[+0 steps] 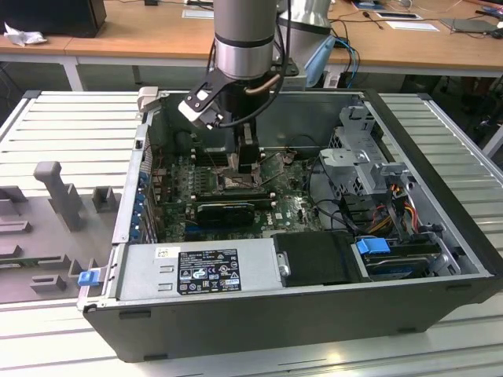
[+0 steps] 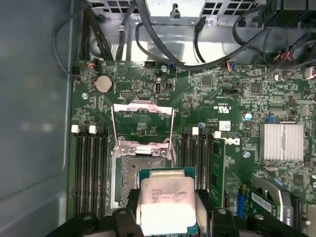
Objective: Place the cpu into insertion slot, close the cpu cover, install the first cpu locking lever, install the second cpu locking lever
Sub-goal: 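Place the cpu into insertion slot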
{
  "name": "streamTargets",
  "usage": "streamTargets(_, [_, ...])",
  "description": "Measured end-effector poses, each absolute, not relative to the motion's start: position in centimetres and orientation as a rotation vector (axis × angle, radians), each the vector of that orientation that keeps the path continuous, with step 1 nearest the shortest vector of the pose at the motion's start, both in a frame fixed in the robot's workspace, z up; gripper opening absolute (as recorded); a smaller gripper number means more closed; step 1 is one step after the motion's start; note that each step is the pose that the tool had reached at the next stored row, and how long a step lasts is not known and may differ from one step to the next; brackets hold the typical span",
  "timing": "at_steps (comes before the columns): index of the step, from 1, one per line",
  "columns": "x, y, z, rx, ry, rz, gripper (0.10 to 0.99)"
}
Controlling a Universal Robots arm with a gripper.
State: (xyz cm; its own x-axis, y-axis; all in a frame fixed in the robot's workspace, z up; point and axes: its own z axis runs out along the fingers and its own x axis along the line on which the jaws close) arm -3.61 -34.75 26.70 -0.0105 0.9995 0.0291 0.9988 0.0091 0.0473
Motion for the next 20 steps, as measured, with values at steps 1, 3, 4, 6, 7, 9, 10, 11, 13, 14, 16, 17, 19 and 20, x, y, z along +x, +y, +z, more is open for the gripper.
streamTargets(1, [-3.6,-34.7,26.5,2.215,2.208,0.084,0.529])
streamTargets(3, [-3.6,-34.7,26.2,2.237,2.185,0.084,0.529])
streamTargets(4, [-3.6,-34.5,26.0,2.238,2.184,0.084,0.529])
streamTargets(6, [-3.6,-34.2,25.6,2.238,2.184,0.084,0.529])
streamTargets(7, [-3.6,-33.9,25.2,2.238,2.184,0.084,0.529])
streamTargets(9, [-3.6,-33.6,24.9,2.238,2.184,0.084,0.529])
streamTargets(10, [-3.6,-33.3,24.5,2.238,2.184,0.084,0.529])
streamTargets(11, [-3.7,-33.3,24.3,2.238,2.184,0.084,0.529])
streamTargets(13, [-3.8,-33.1,23.9,2.238,2.184,0.084,0.529])
streamTargets(14, [-3.8,-33.0,23.7,2.238,2.184,0.084,0.529])
streamTargets(16, [-4.0,-32.7,22.9,2.238,2.184,0.084,0.529])
streamTargets(17, [-4.0,-32.6,22.6,2.238,2.184,0.084,0.529])
streamTargets(19, [-4.1,-32.3,21.9,2.246,2.176,0.083,0.529])
streamTargets(20, [-4.1,-32.3,21.6,2.259,2.162,0.083,0.529])
